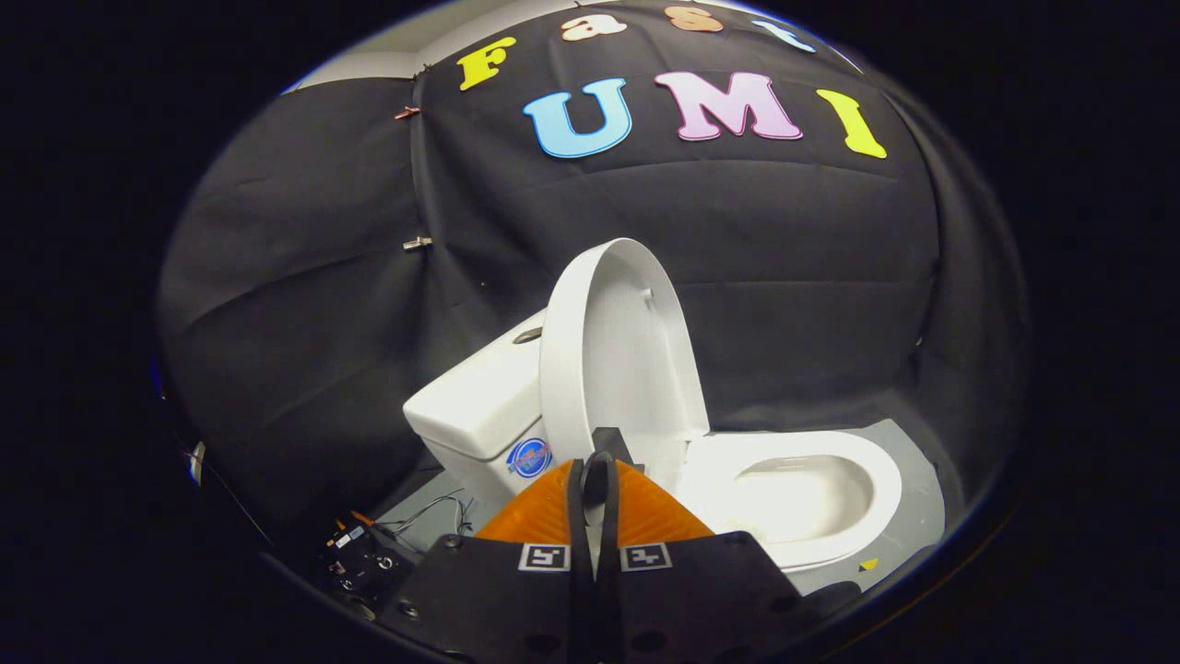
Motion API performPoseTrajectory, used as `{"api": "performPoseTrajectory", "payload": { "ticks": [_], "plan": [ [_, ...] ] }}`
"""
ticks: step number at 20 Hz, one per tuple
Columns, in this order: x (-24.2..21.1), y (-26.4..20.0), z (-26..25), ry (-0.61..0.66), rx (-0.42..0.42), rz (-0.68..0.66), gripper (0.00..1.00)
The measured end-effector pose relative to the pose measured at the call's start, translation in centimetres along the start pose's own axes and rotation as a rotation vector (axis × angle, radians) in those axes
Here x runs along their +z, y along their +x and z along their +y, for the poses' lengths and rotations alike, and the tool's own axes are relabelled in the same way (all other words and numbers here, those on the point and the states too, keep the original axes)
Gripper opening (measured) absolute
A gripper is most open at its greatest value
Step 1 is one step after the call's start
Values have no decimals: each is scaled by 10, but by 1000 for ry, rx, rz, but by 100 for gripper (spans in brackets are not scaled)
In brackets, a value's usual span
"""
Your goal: Open the toilet lid.
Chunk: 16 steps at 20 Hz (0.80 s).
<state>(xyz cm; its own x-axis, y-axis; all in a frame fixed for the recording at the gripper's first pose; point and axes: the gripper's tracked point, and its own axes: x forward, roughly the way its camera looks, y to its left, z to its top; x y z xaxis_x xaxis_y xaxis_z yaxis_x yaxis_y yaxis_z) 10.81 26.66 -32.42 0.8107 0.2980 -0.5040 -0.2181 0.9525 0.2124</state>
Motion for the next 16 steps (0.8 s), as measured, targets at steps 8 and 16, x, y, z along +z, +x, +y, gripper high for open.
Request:
{"api": "performPoseTrajectory", "payload": {
  "ticks": [8,16],
  "plan": [
    [-2,10,19,-17,37,0,5],
    [-1,14,26,-50,59,9,11]
  ]
}}
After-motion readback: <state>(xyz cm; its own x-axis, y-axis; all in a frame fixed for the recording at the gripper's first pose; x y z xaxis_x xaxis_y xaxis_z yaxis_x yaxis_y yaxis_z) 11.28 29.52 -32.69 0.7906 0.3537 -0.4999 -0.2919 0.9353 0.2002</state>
